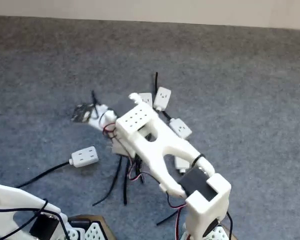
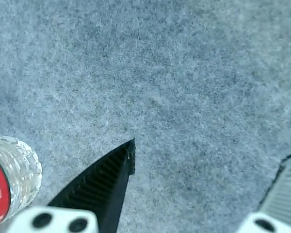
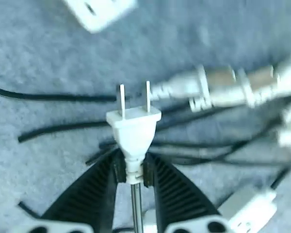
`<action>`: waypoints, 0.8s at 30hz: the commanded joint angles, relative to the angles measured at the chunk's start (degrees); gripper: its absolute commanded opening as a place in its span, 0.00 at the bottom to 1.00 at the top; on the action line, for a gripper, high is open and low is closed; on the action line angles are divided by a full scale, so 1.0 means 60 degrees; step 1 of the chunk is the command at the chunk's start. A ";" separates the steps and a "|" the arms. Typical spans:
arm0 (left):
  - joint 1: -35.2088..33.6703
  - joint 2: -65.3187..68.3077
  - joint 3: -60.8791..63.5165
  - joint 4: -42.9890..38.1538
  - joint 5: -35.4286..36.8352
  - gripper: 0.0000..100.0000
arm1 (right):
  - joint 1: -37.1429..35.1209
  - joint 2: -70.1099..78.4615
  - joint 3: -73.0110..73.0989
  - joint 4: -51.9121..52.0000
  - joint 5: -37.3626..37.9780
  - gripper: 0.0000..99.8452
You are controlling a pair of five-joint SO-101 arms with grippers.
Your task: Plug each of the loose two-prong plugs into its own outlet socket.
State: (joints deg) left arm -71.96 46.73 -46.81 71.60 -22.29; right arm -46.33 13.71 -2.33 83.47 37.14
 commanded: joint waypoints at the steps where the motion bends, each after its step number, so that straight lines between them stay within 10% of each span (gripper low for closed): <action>1: 0.0242 -0.0081 -0.0344 0.0059 -0.0234 0.43 | 0.0637 -0.0579 -0.0066 0.0095 -0.1099 0.01; 11: 0.2366 -0.0462 -0.2264 0.4864 -0.2491 0.40 | 0.0418 -0.2850 0.4286 -0.4330 -0.3355 0.01; 24: 0.6571 -0.5194 0.2821 0.4952 -0.2447 0.40 | -0.0418 -0.7348 0.8432 -0.6923 -0.4044 0.01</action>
State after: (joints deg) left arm -42.24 31.34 -42.59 100.70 -36.62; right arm -45.19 -23.47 44.18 47.16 14.11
